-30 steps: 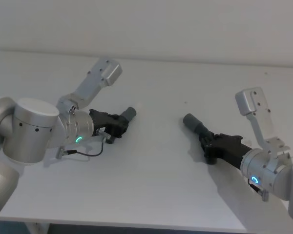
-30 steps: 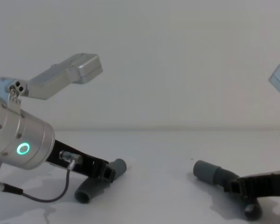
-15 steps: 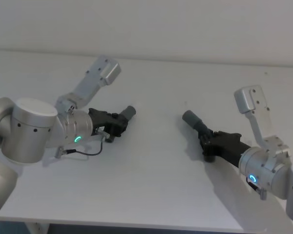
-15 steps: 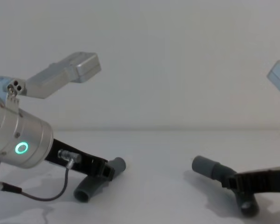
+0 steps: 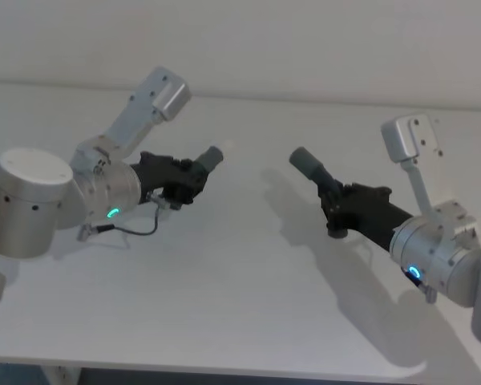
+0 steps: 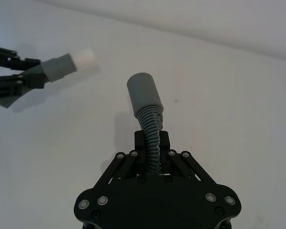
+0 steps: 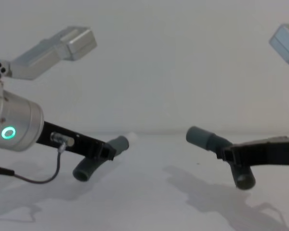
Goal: Use both hands to pick up one end of the pipe from the table, align the ends, and insert them.
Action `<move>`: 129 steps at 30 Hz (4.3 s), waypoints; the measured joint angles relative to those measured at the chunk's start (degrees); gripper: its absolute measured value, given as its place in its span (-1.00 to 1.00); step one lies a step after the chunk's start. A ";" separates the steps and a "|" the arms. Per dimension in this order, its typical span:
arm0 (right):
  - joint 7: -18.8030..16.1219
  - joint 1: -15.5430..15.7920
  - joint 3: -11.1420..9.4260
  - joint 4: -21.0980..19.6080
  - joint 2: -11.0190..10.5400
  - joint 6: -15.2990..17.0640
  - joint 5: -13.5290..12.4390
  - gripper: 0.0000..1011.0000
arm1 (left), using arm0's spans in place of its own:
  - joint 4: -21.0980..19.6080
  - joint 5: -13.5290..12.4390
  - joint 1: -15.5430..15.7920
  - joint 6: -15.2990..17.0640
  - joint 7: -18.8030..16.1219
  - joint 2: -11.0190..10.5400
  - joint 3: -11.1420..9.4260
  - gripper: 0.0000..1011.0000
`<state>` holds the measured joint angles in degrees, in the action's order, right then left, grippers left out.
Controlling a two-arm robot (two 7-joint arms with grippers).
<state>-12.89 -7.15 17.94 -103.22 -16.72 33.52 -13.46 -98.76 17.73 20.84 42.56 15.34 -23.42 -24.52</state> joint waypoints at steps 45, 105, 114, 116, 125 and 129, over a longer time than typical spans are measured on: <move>-21.40 -7.16 4.92 0.71 -12.67 -6.88 -4.10 -0.69 | -6.21 -6.35 6.20 -11.89 20.53 -18.73 -6.79 -0.40; -21.73 -9.72 6.97 3.94 -13.66 -7.90 -8.04 -0.69 | -10.50 -1.33 5.52 -8.96 19.79 -20.35 -6.35 -0.40; -21.73 -10.07 7.32 4.37 -13.70 -8.25 -8.60 -0.69 | -10.28 -0.63 5.78 -8.89 19.73 -20.06 -6.90 -0.40; -21.73 -10.12 7.38 4.44 -13.71 -8.32 -8.69 -0.69 | -10.26 -0.44 5.88 -8.90 19.77 -20.05 -7.04 -0.40; -21.90 -10.59 7.86 4.91 -13.91 -8.94 -9.07 -0.69 | -10.37 0.28 6.03 -9.03 20.29 -20.46 -7.42 -0.40; -22.21 -10.79 8.08 5.13 -14.09 -9.31 -9.21 -0.69 | -10.53 0.60 6.09 -9.14 20.63 -20.81 -7.57 -0.40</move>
<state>-35.10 -17.94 26.02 -98.09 -30.81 24.21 -22.67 -109.29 18.32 26.93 33.43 35.97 -44.23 -32.09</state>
